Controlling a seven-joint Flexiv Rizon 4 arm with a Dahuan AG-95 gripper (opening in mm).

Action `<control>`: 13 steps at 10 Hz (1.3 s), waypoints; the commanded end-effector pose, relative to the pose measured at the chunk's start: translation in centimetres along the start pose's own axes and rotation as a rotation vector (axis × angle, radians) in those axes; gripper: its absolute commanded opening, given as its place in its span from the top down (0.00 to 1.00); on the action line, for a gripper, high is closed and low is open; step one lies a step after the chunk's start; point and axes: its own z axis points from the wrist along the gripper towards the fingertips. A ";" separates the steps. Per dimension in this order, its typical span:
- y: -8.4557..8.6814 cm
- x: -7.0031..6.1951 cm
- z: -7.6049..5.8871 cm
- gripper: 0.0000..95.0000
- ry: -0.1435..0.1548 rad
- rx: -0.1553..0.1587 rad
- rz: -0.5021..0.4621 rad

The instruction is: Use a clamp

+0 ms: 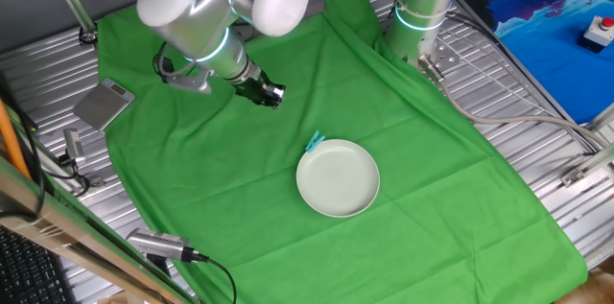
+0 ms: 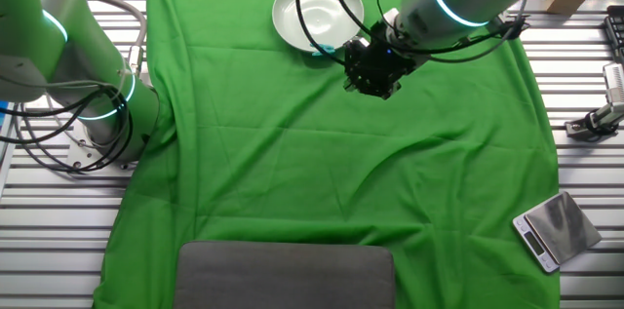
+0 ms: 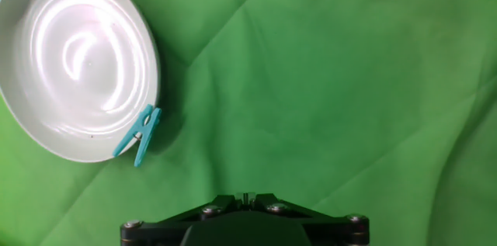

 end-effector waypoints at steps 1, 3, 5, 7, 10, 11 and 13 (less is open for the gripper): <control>-0.1 0.0 0.1 1.00 -0.055 0.058 0.035; -0.1 0.0 0.1 1.00 -0.080 0.107 0.081; -0.1 0.0 0.1 1.00 -0.073 0.132 0.143; -0.1 0.0 0.1 1.00 -0.078 0.137 0.190; -0.1 0.0 0.1 1.00 -0.074 0.140 0.190; -0.1 0.0 0.1 1.00 -0.075 0.140 0.187; -0.1 -0.1 0.0 1.00 -0.077 0.128 0.186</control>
